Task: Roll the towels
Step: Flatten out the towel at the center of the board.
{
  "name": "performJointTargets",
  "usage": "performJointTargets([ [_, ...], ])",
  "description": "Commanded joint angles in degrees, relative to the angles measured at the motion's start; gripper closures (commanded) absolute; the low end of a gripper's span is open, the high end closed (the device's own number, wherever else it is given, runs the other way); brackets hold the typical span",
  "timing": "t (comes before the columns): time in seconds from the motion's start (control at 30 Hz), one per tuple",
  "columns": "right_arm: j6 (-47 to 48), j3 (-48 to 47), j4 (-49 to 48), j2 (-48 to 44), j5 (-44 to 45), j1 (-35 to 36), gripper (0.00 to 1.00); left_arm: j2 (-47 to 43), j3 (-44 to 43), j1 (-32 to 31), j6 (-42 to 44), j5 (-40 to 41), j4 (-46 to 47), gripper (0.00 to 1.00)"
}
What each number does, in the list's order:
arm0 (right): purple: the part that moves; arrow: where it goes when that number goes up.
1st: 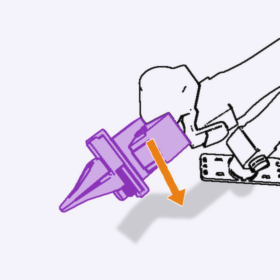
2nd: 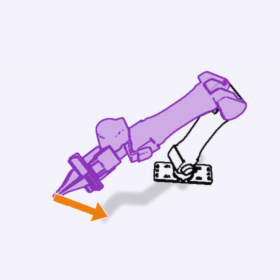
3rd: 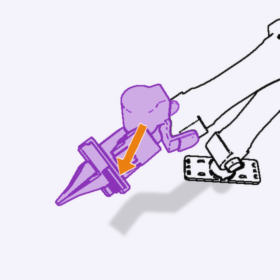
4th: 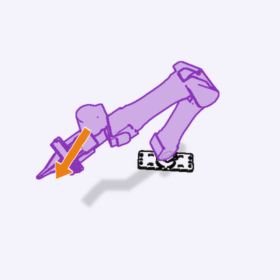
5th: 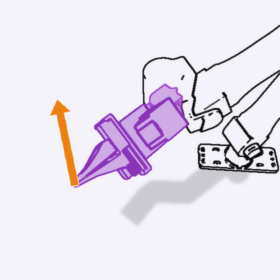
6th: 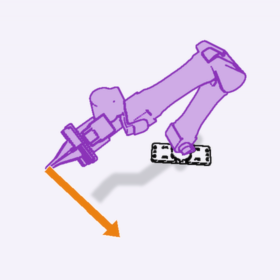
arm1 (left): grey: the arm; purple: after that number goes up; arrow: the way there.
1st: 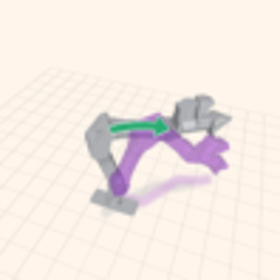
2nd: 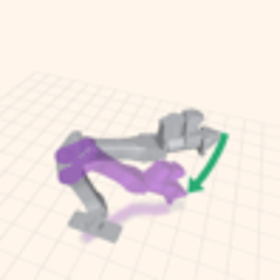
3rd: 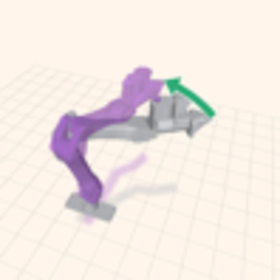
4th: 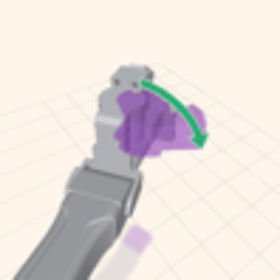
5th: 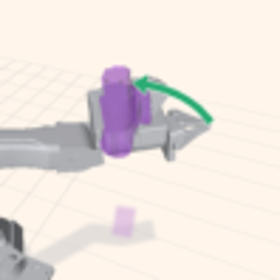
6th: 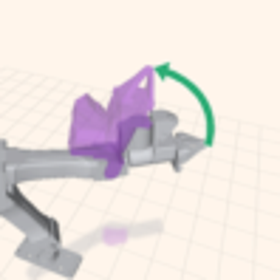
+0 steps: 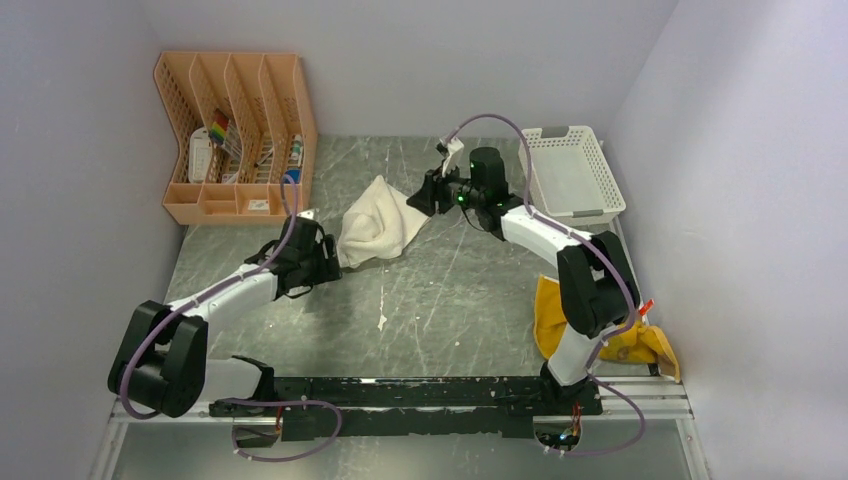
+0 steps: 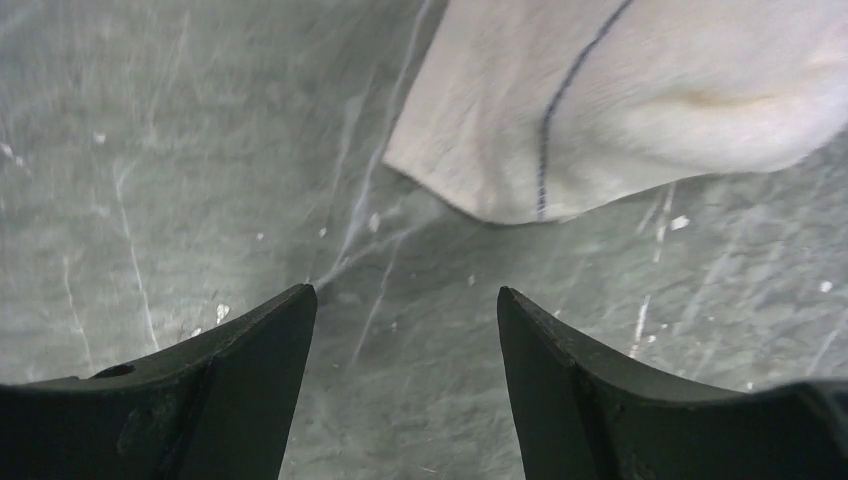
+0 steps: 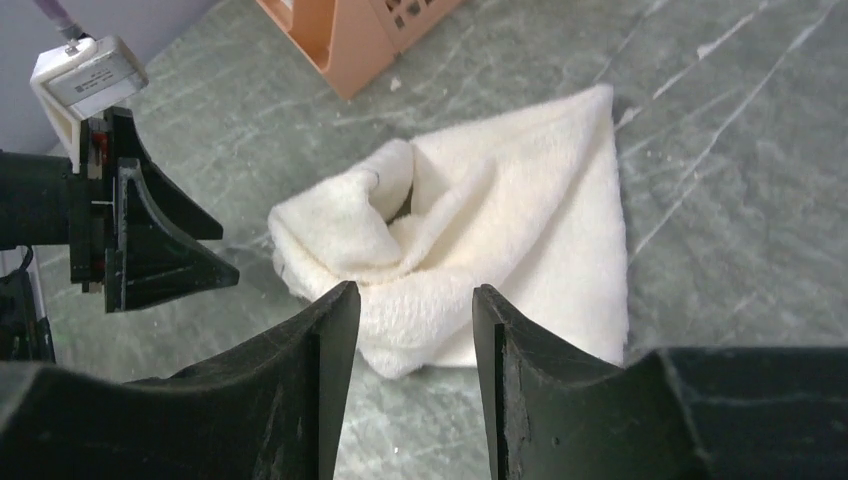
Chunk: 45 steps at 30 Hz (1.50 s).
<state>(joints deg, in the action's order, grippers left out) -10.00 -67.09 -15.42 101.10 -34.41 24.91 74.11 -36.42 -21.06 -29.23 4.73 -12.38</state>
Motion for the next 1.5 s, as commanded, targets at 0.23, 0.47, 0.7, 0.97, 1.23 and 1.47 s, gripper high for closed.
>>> performJointTargets([
  [0.23,1.21,4.44,2.28,-5.19,1.80,-0.03,0.54,-4.74,14.56,8.46,-15.44,-4.41,18.61,0.42],
  [0.47,1.39,5.30,2.23,-5.91,1.90,-0.03,0.54,-3.44,16.20,11.12,-16.51,-3.65,25.38,0.43],
  [0.7,1.36,5.56,2.23,-6.21,2.61,-0.03,0.54,6.19,7.39,11.08,-8.69,-4.76,18.87,0.46],
  [0.97,2.15,5.23,3.50,-6.18,3.19,-0.05,0.54,14.46,7.38,10.96,-10.92,-13.28,25.61,0.44],
  [1.23,2.77,4.90,4.55,-6.77,4.23,-0.03,0.54,17.58,6.51,7.54,-9.61,-12.15,24.28,0.41],
  [1.47,3.90,4.38,6.45,-7.65,6.92,0.01,0.53,23.13,2.23,0.12,-7.38,-5.00,17.26,0.39],
])
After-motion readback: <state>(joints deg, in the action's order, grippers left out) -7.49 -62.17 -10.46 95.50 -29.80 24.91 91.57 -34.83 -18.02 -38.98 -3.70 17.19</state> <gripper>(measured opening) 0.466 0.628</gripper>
